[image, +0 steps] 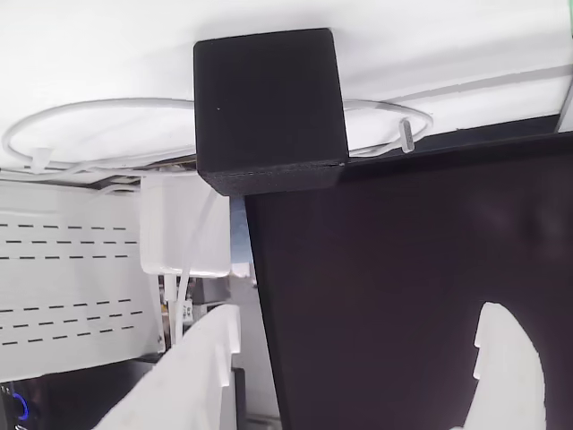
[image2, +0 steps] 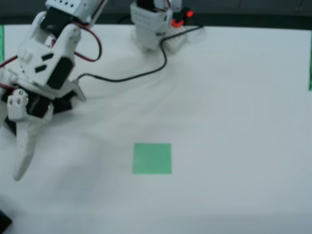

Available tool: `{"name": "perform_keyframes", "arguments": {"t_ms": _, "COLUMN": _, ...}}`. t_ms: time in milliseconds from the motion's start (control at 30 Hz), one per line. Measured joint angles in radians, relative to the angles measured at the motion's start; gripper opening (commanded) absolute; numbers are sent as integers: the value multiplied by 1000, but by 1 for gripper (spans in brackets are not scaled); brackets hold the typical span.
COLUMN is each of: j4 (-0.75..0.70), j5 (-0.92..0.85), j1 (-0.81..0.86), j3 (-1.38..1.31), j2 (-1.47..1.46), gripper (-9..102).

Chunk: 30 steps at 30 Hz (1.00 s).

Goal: Stack 3 Blocks on the chosen place.

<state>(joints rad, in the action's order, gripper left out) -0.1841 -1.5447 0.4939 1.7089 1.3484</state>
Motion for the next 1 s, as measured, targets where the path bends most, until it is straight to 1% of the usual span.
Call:
{"name": "perform_keyframes", "arguments": {"t_ms": 333, "j4": -80, "j5": -107, "j1": 3, "j3": -268, "j2": -232, "gripper": 35}}
{"name": "perform_keyframes", "arguments": {"t_ms": 533, "j4": -103, "j5": -120, "j1": 31, "j3": -419, "j2": -357, "gripper": 37}}
{"name": "perform_keyframes", "arguments": {"t_ms": 833, "j4": -104, "j5": -137, "j1": 46, "j3": -546, "j2": -465, "gripper": 41}}
{"name": "perform_keyframes", "arguments": {"t_ms": 1000, "j4": -103, "j5": -141, "j1": 49, "j3": -589, "j2": -514, "gripper": 41}}
